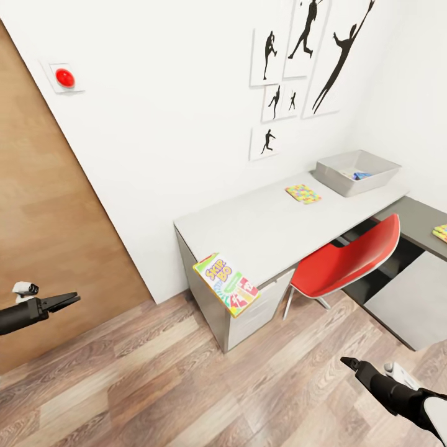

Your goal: Put all the toys in the child's room - the three board games (two on the bed and one on the table), the two jigsaw puzzles on the table, and the tennis ball on the table - inside the toy box on the table in the child's room.

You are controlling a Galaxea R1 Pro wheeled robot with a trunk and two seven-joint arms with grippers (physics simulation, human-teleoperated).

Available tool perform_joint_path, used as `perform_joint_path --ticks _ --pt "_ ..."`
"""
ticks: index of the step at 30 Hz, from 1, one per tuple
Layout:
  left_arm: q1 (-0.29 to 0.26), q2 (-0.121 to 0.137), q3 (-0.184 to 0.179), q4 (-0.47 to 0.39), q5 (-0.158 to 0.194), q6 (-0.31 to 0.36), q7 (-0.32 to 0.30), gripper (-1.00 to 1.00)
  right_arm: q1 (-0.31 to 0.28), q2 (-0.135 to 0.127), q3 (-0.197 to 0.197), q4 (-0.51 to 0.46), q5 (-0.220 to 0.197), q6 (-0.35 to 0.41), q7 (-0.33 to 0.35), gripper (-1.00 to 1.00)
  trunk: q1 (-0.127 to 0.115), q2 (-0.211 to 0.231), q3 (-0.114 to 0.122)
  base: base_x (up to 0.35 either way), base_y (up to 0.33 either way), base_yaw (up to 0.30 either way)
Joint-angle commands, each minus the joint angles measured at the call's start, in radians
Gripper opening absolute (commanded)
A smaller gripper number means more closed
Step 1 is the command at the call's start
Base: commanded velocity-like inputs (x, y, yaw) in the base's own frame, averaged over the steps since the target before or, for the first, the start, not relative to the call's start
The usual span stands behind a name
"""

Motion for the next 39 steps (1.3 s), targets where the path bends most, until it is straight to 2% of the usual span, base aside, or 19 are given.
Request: perform_joint_path --ticks 1,16,26,34,39 --pt "-0.001 0.0 0.0 0.0 -0.001 0.01 -0.004 1.0 -0.001 0.0 0.0 -0.001 -0.011 0.002 -0.01 1.0 0.001 -0.002 0.0 0.077 0.0 0.0" --pt "-0.001 0.0 0.0 0.0 -0.002 0.01 -0.004 1.0 -0.001 0.0 0.0 -0.001 -0.009 0.001 -0.01 1.0 0.001 -0.002 0.025 0.012 0.0 0.0" --pt "0.001 -0.001 -0.004 0.001 -0.005 0.01 -0.004 1.0 -0.002 0.0 0.0 0.001 -0.009 0.001 -0.01 1.0 0.001 -0.002 0.041 -0.15 0.0 0.0" --pt "0.002 -0.002 -0.014 0.007 -0.018 0.013 -0.004 1.0 -0.001 0.0 -0.002 0.006 -0.009 0.001 -0.01 1.0 0.001 -0.002 0.055 -0.044 0.0 0.0" --pt "0.003 -0.015 -0.031 0.008 -0.048 0.015 -0.004 1.0 -0.002 0.0 -0.003 0.019 -0.01 0.001 -0.01 1.0 0.001 -0.002 0.063 -0.01 0.0 0.0"
